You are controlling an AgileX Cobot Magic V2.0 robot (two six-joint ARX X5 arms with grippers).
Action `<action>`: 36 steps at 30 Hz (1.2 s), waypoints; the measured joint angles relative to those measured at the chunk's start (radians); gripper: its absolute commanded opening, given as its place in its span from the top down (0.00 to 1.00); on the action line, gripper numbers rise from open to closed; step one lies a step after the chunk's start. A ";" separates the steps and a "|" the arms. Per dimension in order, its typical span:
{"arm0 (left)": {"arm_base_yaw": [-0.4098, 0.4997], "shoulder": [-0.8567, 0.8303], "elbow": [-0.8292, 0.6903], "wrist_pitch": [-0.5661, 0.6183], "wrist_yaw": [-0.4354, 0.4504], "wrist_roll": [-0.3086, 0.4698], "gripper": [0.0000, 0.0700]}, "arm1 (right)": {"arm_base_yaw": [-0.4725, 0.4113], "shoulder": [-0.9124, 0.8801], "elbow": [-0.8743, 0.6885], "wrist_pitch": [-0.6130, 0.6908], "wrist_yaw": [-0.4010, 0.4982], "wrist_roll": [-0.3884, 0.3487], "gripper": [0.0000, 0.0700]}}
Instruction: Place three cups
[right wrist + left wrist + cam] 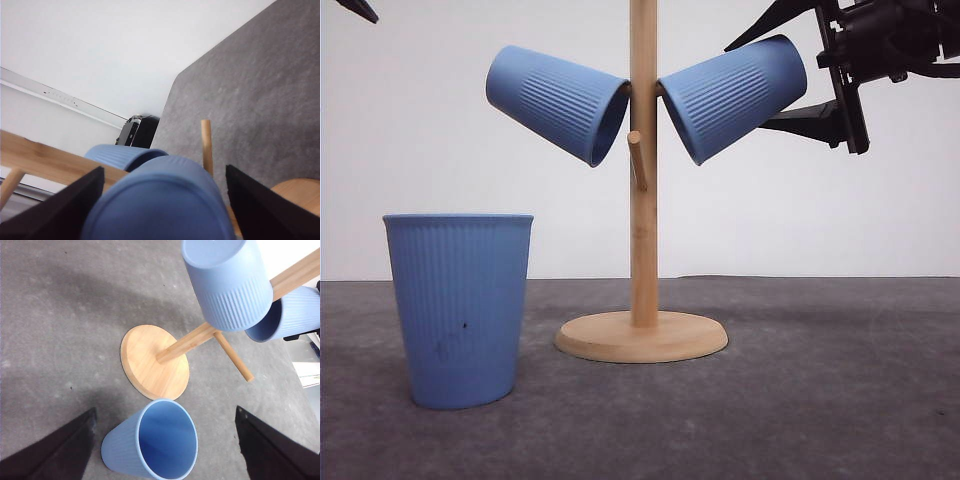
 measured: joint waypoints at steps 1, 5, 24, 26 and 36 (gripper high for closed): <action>0.000 0.000 0.000 0.000 0.000 0.000 0.27 | 0.000 0.000 0.000 0.003 0.000 -0.003 0.27; 0.000 0.000 0.000 0.000 0.000 0.000 0.27 | -0.014 -0.001 0.000 0.033 -0.007 -0.006 0.17; -0.050 0.009 0.000 -0.107 -0.006 -0.008 0.26 | -0.305 -0.281 0.000 -0.548 -0.091 -0.305 0.18; -0.086 0.026 0.000 -0.107 -0.036 -0.008 0.26 | -0.304 -0.321 0.000 -0.691 -0.038 -0.415 0.18; -0.285 0.207 0.000 -0.106 -0.263 -0.034 0.26 | -0.227 -0.452 0.000 -1.089 0.245 -0.808 0.19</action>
